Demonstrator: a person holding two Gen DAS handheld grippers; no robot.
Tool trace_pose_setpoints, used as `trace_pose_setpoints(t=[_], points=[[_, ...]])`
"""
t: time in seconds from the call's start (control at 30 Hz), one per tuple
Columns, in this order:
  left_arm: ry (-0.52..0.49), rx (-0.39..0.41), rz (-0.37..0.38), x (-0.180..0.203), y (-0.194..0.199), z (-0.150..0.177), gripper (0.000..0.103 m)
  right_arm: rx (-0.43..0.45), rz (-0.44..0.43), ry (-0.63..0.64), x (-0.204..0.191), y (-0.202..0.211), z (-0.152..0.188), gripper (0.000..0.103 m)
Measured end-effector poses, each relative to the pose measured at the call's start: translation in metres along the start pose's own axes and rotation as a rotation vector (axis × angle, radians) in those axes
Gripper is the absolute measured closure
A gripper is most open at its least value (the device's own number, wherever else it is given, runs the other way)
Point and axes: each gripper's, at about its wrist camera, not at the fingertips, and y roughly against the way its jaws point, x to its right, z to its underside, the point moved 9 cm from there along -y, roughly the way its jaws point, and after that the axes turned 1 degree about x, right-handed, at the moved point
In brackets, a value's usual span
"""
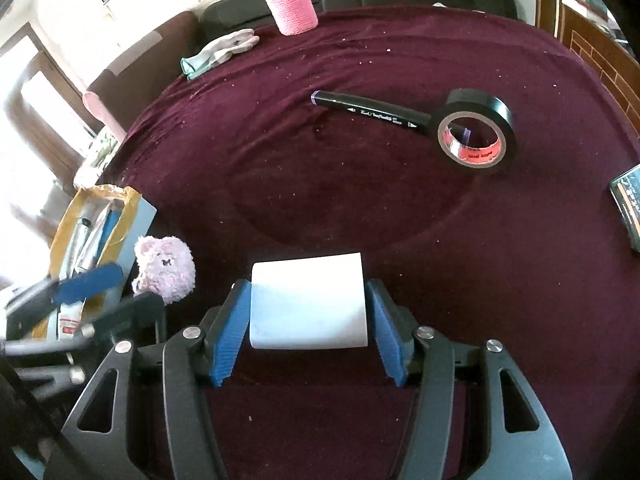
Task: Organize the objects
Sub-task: 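Grasp the pink fluffy keychain with the left tool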
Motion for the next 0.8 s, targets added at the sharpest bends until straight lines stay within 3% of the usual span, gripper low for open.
trace_pose_setpoints(t=[0.2,0.33,0.37,0.5,0.6,0.8], points=[[-0.011,-0.037,0.028,0.001,-0.021,-0.002,0.052,0.006,-0.004,0.000,0.001,0.000,0.001,0.046],[-0.005,-0.046,-0.023,-0.002,-0.036,-0.002,0.054,0.008,-0.011,-0.008,0.002,0.001,0.001,0.046],[0.000,-0.054,-0.033,-0.003,-0.038,0.001,0.068,0.007,-0.009,-0.008,0.002,0.002,0.002,0.046],[-0.006,-0.026,-0.061,-0.005,-0.033,0.007,0.081,0.007,-0.002,-0.003,0.001,0.003,0.003,0.046],[-0.009,-0.033,-0.052,-0.002,-0.025,0.014,0.082,0.014,0.010,0.002,0.000,0.004,0.005,0.047],[-0.084,0.027,-0.151,0.013,0.011,0.023,0.082,0.008,-0.016,-0.036,-0.001,0.020,0.026,0.047]])
